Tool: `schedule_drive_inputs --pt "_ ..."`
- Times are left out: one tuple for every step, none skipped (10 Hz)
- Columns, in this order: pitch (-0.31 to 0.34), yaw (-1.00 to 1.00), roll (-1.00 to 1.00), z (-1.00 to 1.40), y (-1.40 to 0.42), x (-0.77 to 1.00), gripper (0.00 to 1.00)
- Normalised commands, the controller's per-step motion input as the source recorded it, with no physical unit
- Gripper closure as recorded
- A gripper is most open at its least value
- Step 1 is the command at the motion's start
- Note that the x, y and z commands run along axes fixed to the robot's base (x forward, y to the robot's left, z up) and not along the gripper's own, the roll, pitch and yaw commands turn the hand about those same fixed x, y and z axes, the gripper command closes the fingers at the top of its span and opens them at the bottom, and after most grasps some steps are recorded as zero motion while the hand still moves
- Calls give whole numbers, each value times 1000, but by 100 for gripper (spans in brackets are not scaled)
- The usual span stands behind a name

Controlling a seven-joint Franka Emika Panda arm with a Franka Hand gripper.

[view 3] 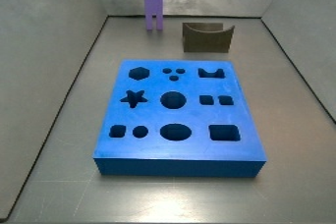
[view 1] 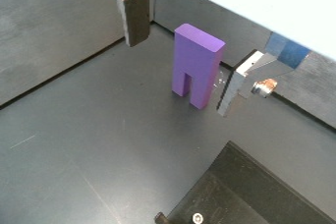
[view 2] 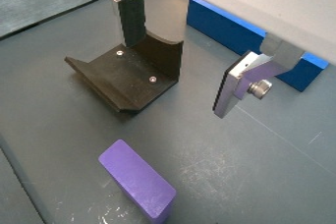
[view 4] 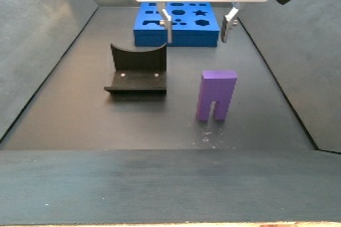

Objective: Pick up the double-square object. Move to above the board. Insert the double-square object.
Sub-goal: Pick up the double-square object.

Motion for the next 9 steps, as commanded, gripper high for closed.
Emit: schedule_drive_inputs --pt "0 0 117 -86 197 -154 0" --pt "0 0 191 -146 386 -283 0" --pt "-6 34 209 -186 400 -286 0" --pt "-26 80 217 -211 409 -214 0" --pt "-80 103 83 -171 360 -66 0" --pt "-126 91 0 -189 303 0 0" --pt "-140 89 0 -240 314 0 0" --pt "-151 91 31 -251 337 -31 0" --pt "-146 94 63 -277 351 -51 0"
